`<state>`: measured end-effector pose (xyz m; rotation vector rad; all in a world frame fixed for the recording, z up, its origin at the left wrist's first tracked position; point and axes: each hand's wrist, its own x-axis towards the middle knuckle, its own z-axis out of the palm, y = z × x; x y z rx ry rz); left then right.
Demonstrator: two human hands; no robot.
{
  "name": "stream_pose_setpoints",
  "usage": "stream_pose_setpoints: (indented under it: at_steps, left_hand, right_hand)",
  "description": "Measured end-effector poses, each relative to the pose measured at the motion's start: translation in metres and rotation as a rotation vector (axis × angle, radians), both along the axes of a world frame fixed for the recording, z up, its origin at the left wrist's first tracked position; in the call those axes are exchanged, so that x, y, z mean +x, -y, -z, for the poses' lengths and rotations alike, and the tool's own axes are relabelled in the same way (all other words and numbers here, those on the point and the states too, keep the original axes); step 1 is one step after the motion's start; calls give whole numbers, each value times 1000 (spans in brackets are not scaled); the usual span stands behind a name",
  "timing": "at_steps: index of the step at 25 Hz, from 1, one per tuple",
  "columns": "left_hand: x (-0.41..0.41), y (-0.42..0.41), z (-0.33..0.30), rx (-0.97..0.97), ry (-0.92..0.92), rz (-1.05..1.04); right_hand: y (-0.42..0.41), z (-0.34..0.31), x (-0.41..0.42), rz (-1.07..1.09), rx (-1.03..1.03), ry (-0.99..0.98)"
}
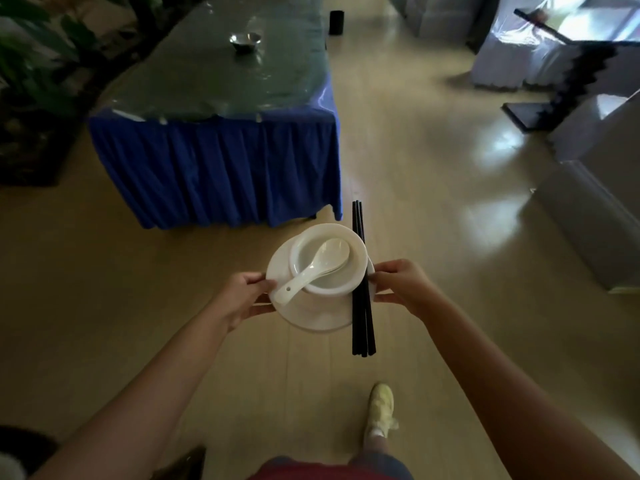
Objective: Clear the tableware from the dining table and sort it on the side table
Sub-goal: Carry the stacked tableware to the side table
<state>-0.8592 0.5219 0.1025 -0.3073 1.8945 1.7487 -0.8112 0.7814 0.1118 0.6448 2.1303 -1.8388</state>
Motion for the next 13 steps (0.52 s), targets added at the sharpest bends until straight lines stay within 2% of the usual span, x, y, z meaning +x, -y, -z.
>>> stream_pose_setpoints:
  at_steps: [7,13]
  left_hand:
    - [-152,-160,-1,50,-12,-56]
    - [-285,-257,-9,41,-28,-85]
  right_hand:
    - [-167,-15,-173,-101,38,-26]
    - [-266,-24,-312,-134,27,-7]
